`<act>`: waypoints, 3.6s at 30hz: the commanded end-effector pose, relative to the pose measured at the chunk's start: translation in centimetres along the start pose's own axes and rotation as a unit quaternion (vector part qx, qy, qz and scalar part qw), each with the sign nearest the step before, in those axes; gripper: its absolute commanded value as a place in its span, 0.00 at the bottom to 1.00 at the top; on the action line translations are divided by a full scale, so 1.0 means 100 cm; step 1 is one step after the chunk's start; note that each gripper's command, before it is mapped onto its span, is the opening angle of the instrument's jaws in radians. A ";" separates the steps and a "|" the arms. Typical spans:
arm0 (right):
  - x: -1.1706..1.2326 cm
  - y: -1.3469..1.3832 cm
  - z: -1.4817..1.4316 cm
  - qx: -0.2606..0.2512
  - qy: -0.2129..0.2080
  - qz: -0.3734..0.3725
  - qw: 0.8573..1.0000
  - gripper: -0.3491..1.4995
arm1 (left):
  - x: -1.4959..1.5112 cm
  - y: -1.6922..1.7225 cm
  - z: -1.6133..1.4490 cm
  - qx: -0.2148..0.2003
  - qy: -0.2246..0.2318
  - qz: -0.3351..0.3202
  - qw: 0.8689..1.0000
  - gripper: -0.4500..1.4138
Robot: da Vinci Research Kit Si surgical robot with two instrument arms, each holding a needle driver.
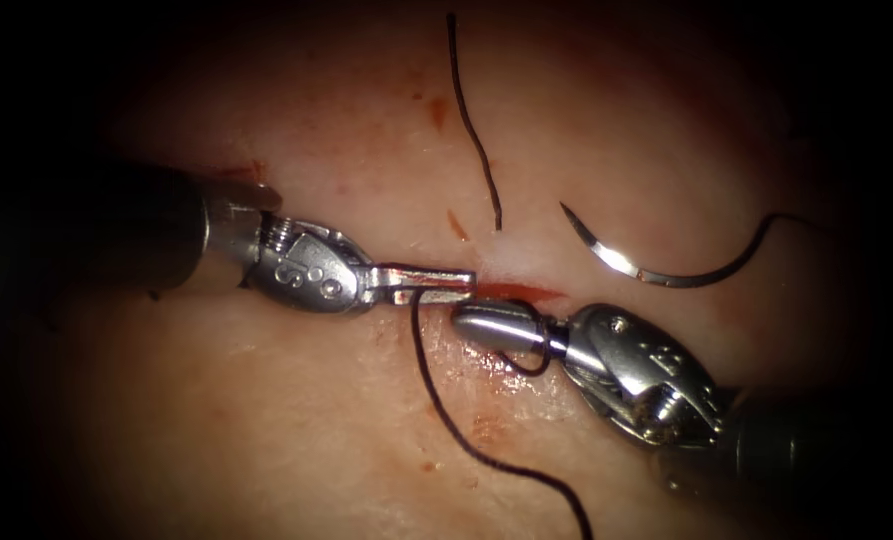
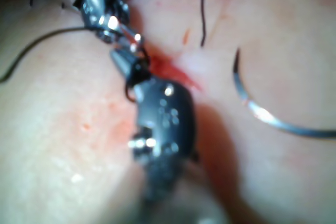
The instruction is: Wound Closure
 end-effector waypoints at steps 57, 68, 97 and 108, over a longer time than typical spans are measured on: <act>0.0000 -0.0005 0.0040 -0.062 -0.018 0.010 0.998 0.66 | 0.0097 0.0048 0.0060 0.067 -0.165 -0.166 0.970 0.91; 0.0000 -0.0006 0.0040 -0.061 -0.019 0.007 0.998 0.65 | 0.0106 0.0055 0.0070 0.093 -0.216 -0.143 0.961 0.76; -0.0015 -0.0016 0.0045 -0.046 -0.165 -0.084 0.982 0.57 | 0.0189 0.0020 0.0077 0.069 -0.155 -0.048 0.984 0.00; -0.0022 -0.0024 0.0040 0.015 -0.199 -0.095 0.975 0.55 | 0.0153 -0.0028 0.0054 0.039 -0.105 -0.058 0.992 0.00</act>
